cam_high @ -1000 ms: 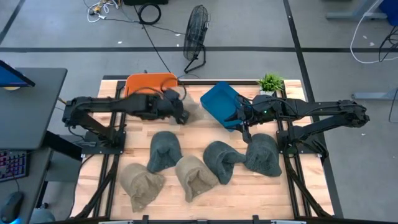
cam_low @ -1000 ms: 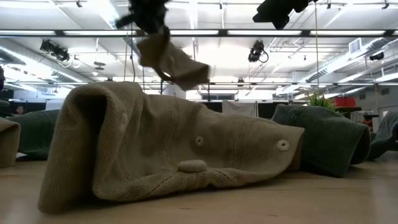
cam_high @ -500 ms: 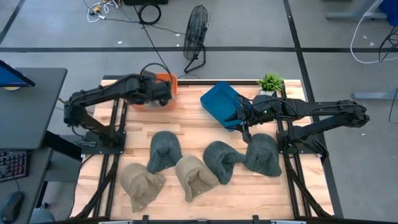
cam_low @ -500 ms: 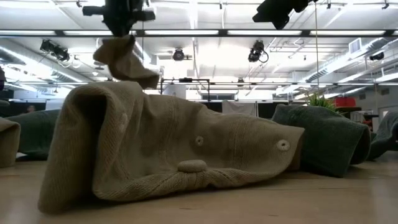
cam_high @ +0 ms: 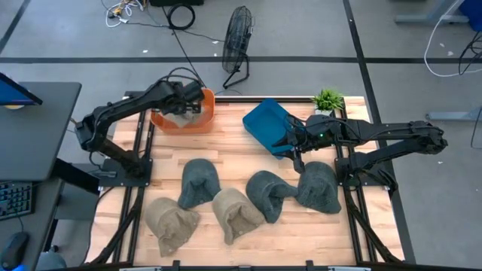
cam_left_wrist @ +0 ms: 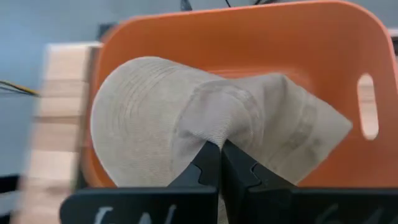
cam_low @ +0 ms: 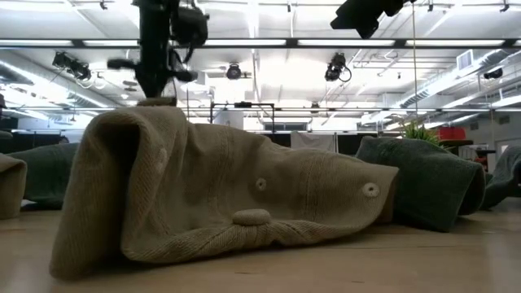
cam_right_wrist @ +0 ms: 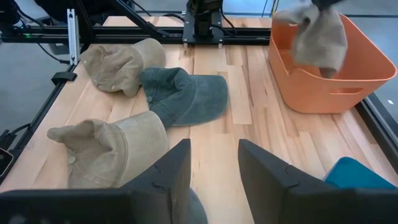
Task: Pick & Place hat
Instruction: Put the top right brown cap into the orange bin, then put the left brown cap into the orange bin
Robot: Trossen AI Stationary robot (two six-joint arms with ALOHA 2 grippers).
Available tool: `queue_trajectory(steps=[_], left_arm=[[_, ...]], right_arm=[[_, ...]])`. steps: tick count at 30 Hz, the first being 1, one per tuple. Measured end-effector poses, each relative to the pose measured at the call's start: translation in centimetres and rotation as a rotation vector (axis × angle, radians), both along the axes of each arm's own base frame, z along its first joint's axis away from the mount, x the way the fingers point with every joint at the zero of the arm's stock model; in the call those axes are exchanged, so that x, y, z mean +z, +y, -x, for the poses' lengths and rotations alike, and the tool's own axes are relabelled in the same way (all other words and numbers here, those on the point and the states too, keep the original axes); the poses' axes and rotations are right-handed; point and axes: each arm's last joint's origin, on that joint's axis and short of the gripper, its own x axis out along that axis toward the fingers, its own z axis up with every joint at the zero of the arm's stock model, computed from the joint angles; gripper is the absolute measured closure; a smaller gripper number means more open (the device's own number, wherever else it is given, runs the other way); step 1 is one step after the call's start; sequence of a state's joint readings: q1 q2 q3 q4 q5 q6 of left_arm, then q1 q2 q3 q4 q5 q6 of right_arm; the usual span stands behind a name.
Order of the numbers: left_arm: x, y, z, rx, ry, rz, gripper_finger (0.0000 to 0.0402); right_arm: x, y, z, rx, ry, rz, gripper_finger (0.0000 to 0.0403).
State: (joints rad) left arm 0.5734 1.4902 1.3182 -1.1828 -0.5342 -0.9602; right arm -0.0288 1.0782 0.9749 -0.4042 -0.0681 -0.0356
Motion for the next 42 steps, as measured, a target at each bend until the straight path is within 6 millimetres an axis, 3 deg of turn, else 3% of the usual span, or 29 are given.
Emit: queue_trajectory(steps=[6,14,25,29,34,42], left_arm=[[-3.3,1.9,0.7,0.067,-0.068,-0.025,0.0399],[-6.6,2.2,2.2,0.148,-0.06,0.019,0.0379],[-7.3,2.6,2.6,0.121,-0.068,0.053,0.0295],[-5.4,3.0,1.6,-0.011,-0.099,0.073,0.0274],[-0.6,2.7,-0.3,-0.246,-0.131,0.064,0.0262],[7.5,-1.6,-1.6,-0.63,-0.099,0.129,0.0259]], right_arm=[[0.0,0.0,0.0,0.0,-0.005,0.0,0.0266],[0.1,0.0,0.0,0.0,-0.006,0.0,0.0266],[0.1,0.0,0.0,-0.006,-0.006,-0.011,0.0266],[0.1,0.0,0.0,-0.012,-0.005,-0.022,0.0266],[0.1,0.0,0.0,-0.013,-0.005,-0.024,0.0266],[0.1,0.0,0.0,-0.011,-0.005,-0.025,0.0266]])
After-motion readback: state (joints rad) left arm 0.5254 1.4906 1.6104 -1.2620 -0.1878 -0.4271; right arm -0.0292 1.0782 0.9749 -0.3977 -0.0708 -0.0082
